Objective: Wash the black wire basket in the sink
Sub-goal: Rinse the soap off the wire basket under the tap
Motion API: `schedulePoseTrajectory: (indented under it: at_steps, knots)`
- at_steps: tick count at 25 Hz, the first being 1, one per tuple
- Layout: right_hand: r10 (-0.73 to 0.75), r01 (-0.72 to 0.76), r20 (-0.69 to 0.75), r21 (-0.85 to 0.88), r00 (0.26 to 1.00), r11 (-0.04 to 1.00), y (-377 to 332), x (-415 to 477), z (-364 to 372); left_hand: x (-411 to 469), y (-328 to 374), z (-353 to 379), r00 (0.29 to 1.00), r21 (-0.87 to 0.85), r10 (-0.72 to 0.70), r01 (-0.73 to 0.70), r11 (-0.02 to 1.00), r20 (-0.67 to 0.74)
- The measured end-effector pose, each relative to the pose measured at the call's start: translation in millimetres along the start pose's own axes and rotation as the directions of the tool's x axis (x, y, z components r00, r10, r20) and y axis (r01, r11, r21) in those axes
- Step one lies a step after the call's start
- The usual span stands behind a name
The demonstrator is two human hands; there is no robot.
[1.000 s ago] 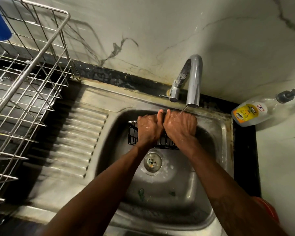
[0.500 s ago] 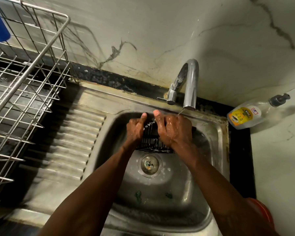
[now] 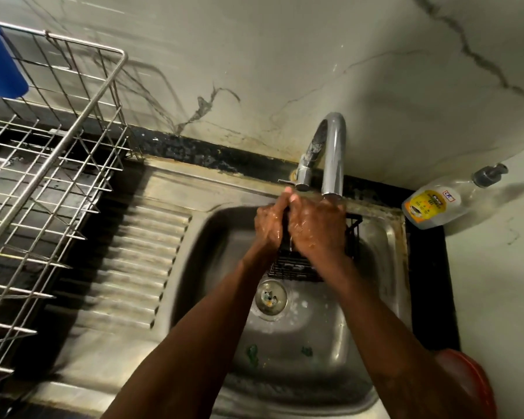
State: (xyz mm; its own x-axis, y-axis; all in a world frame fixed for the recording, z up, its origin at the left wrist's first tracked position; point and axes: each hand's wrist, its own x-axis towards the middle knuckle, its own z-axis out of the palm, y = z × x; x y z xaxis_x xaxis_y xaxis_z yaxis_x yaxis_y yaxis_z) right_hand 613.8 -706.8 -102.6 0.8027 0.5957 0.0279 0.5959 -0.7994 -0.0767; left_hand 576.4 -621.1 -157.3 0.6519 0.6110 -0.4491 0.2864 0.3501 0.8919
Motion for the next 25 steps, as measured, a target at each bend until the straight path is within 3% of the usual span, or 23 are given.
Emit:
schedulePoseTrajectory:
  at_steps: [2, 4, 8, 11, 13, 16, 19, 22, 25]
  knots:
    - [-0.130, 0.129, -0.010, -0.058, 0.991, 0.990, 2, -16, 9, 4, -8, 1, 0.999, -0.047, -0.030, 0.031, 0.998, 0.021]
    - [-0.125, 0.126, 0.018, -0.058, 0.992, 0.990, 19, -17, 11, 8, -11, -3, 0.994, 0.026, -0.017, 0.014, 1.000, 0.107]
    - [0.177, -0.174, -0.038, 0.056, 0.984, 0.983, 57, -2, 5, 9, -5, -23, 0.969, 0.002, 0.105, -0.108, 0.994, 0.222]
    - [0.146, -0.145, -0.022, 0.008, 0.989, 0.989, 22, 3, 11, 7, -2, -28, 0.963, 0.061, 0.175, -0.191, 0.980, 0.204]
    - [0.018, -0.019, -0.028, -0.052, 0.999, 0.998, -20, -9, 15, 7, -1, -31, 0.956, 0.140, 0.226, -0.254, 0.957, 0.186]
    - [-0.188, 0.188, 0.002, -0.021, 0.982, 0.982, -18, -15, 15, 7, -2, -44, 0.961, 0.063, 0.233, -0.244, 0.968, 0.151]
    - [-0.098, 0.093, 0.068, 0.073, 0.993, 0.993, 26, 1, -1, 8, -6, -48, 0.969, -0.013, 0.202, -0.203, 0.979, 0.139]
    - [0.078, -0.078, -0.005, -0.019, 0.997, 0.997, 12, 6, 3, 11, -9, -42, 0.973, 0.013, 0.208, -0.210, 0.978, 0.096]
    - [-0.032, 0.031, -0.055, -0.027, 0.998, 0.999, -40, -10, 13, 12, -6, -48, 0.971, 0.090, 0.237, -0.240, 0.967, 0.038]
